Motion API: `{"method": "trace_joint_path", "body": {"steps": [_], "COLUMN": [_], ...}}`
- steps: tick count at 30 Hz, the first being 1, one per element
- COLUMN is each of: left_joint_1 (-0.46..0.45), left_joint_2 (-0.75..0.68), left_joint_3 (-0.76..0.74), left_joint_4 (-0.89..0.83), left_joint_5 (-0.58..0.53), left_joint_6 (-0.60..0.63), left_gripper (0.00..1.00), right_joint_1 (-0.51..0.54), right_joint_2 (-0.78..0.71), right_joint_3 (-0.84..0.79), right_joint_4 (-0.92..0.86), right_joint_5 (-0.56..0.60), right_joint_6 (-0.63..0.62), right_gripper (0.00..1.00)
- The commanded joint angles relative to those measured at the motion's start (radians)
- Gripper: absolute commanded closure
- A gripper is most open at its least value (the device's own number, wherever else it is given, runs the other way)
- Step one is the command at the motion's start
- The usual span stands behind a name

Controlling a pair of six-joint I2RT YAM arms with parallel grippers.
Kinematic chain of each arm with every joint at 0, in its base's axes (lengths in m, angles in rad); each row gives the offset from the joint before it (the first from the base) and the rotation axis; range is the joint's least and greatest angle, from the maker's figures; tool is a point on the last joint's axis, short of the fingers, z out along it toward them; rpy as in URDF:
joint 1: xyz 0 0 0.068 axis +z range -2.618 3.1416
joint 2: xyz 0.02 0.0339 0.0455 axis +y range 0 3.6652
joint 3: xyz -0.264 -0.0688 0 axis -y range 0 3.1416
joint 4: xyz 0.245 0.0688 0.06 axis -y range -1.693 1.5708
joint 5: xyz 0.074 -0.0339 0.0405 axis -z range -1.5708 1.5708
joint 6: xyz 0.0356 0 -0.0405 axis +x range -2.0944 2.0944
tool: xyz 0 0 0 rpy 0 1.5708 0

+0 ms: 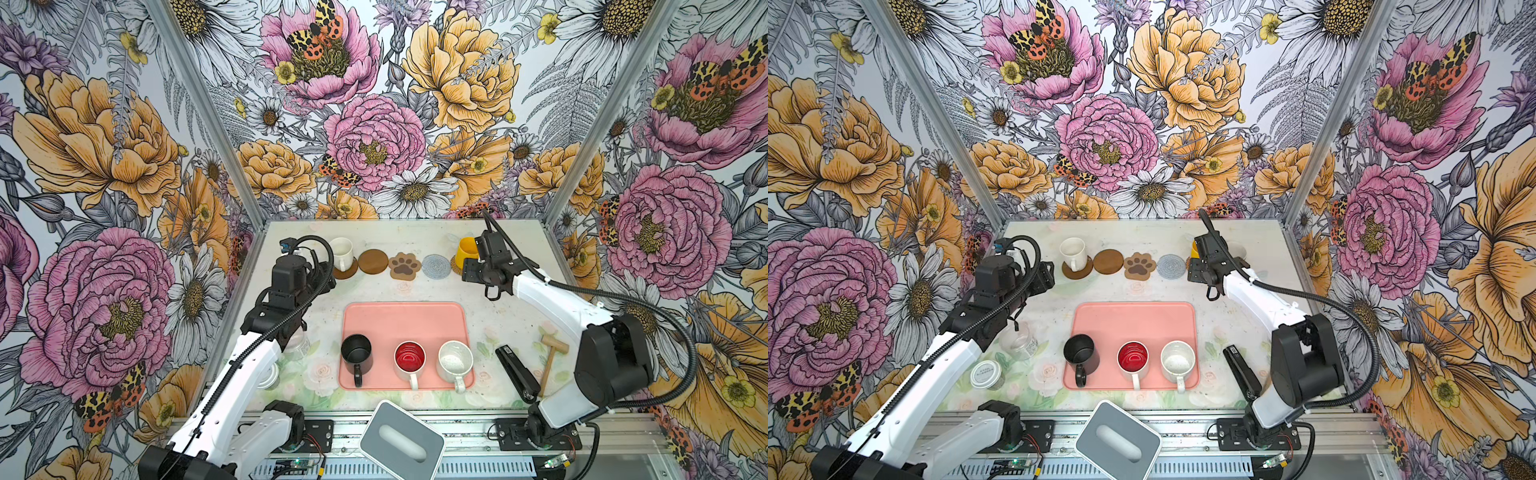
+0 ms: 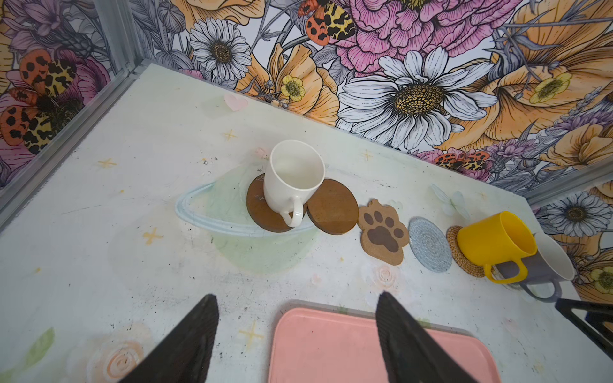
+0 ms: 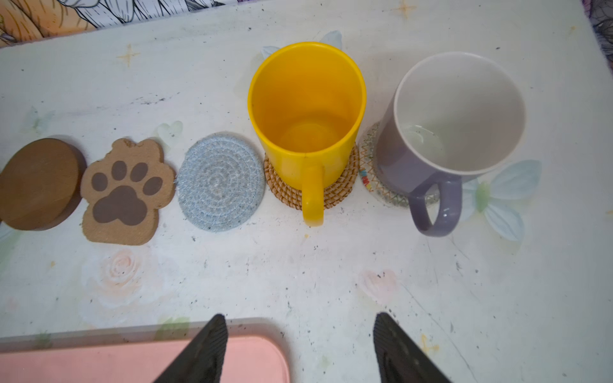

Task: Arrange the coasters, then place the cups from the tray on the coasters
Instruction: 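Open the right gripper and raise it off the yellow mug, then move the right gripper back over the pink tray toward the speckled white cup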

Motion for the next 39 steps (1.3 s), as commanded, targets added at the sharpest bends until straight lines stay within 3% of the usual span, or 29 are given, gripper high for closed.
{"method": "trace_joint_path", "body": {"steps": [1, 11, 23, 39], "left_joint_1": [0.012, 0.012, 0.01, 0.007], "left_joint_2": [-0.007, 0.007, -0.01, -0.015], "left_joint_3": [-0.009, -0.01, -0.016, -0.021], "left_joint_4": [0.005, 0.006, 0.005, 0.005], "left_joint_5": [0.016, 0.024, 0.025, 0.026], "left_joint_6": [0.013, 0.005, 0.0, -0.005], "left_gripper": [0.24, 0.24, 0.23, 0.23], "right_joint_1": [0.05, 0.344, 0.728, 1.013], "right_joint_2": [-0.128, -0.404, -0.43, -0.523], "right_joint_3": [-0.088, -0.246, -0.238, -0.251], "right_joint_4": [-0.014, -0.139, -0.279, -0.503], "right_joint_5": [0.0, 0.035, 0.119, 0.194], "right_joint_6": [0.046, 0.185, 0.32, 0.587], "right_gripper": [0.28, 0.31, 0.35, 0.45]}}
